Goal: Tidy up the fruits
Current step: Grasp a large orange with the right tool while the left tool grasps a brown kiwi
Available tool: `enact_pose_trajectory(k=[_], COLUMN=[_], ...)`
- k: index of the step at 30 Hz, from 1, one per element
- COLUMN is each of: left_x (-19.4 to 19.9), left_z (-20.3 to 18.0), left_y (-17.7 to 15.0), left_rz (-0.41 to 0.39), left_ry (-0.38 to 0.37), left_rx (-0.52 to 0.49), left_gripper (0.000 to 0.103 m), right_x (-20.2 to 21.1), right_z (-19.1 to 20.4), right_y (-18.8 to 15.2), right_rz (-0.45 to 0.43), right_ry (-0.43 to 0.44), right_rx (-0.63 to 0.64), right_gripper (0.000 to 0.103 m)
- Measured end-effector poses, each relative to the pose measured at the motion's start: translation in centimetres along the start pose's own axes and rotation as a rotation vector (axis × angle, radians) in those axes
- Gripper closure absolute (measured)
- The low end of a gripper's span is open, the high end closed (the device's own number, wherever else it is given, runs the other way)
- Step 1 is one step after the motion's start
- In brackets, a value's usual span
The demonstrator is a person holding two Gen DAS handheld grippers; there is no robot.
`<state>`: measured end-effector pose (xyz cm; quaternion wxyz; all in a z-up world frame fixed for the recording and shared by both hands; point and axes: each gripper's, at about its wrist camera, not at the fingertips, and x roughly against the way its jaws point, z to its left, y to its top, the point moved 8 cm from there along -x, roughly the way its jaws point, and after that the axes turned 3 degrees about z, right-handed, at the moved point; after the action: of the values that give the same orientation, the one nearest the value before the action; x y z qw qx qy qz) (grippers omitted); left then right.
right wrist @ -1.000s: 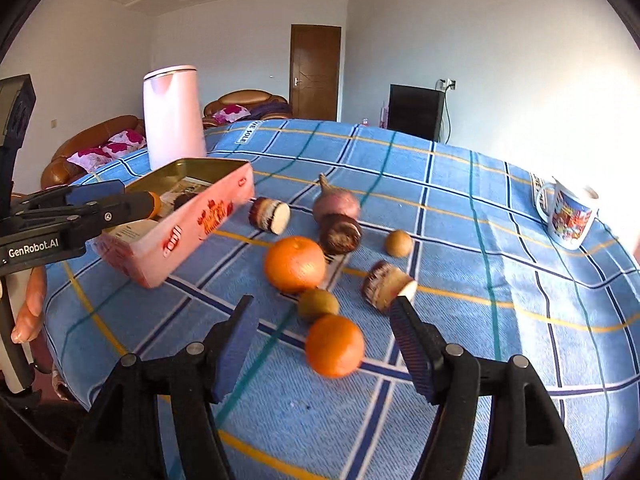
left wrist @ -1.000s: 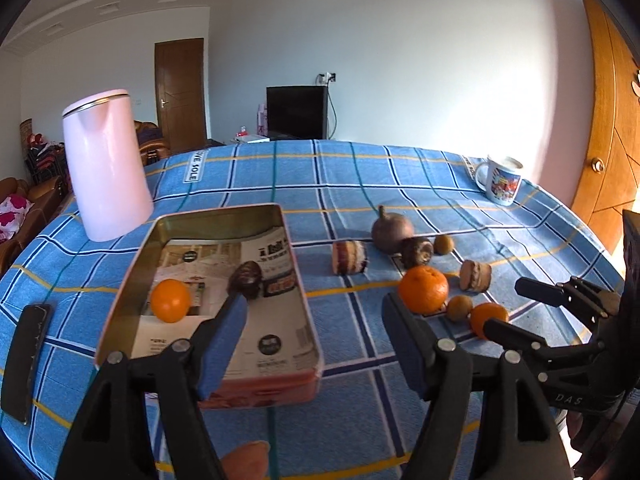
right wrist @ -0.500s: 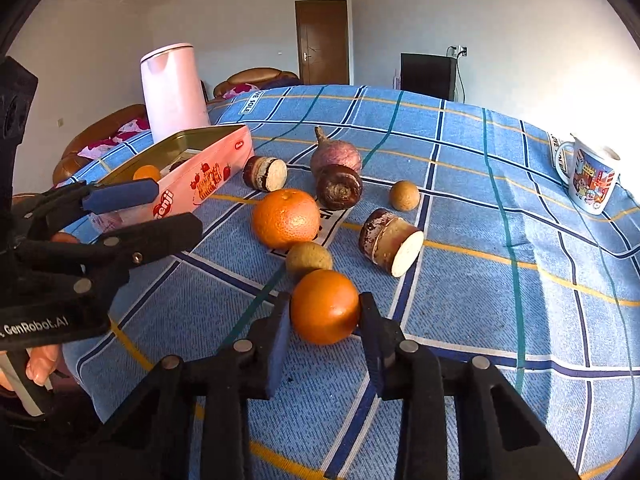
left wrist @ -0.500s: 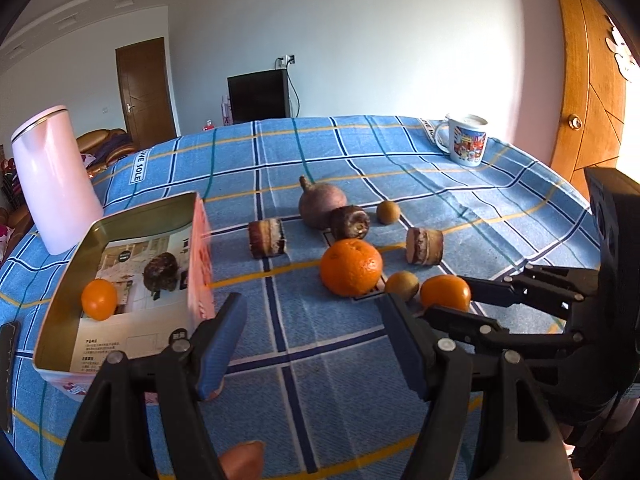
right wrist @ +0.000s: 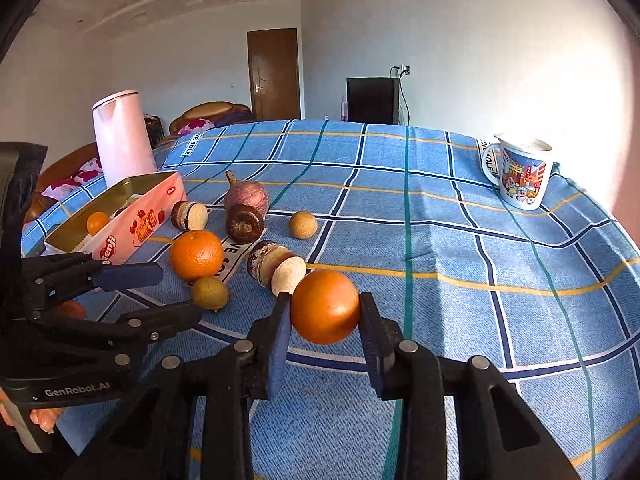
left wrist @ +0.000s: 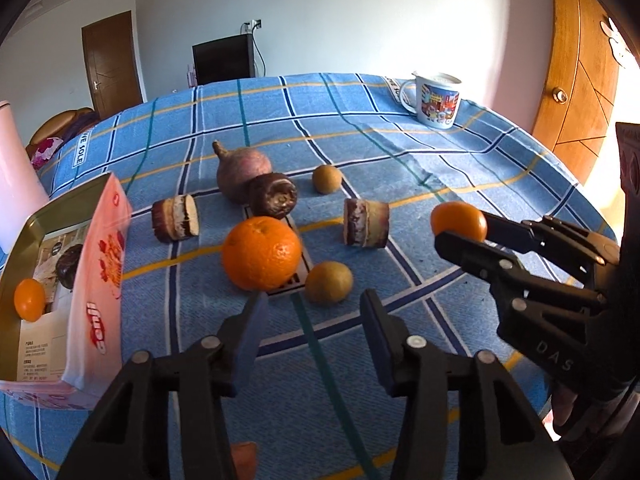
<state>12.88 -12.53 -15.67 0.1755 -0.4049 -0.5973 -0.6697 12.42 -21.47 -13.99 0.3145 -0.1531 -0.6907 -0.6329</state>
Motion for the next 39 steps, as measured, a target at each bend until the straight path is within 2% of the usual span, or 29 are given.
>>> enact_pose_trajectory(k=[6, 9, 13, 29, 39], left_x=[-1.3, -2.3, -2.2, 1.4, 3.5], left_z=[-1.1, -1.1, -0.8, -0.4, -0.3], left_y=[1.1, 1.1, 0.9, 1.1, 1.5], left_rz=[0.022, 0.044, 0.023, -0.157, -0.244], left_ry=[0.003, 0.017, 0.022, 0.012, 0.044], left_rx=[-0.015, -0.015, -0.015, -0.022, -0.041], left_gripper=[0.058, 0.07, 0.073, 0.074, 0.074], right_x=[-0.2, -0.2, -0.1, 2.2, 3.3], right_z=[0.2, 0.2, 0.2, 0.7, 0.8], right_y=[-0.3, -0.4, -0.4, 0.3, 0.5], right_rz=[0.006, 0.004, -0.002, -0.145, -0.218], right_ry=[0.035, 0.036, 0.038, 0.023, 0.014], right_rx=[-0.013, -0.014, -0.015, 0.012, 0.02], right_gripper=[0.068, 0.068, 0.068, 0.068, 0.068])
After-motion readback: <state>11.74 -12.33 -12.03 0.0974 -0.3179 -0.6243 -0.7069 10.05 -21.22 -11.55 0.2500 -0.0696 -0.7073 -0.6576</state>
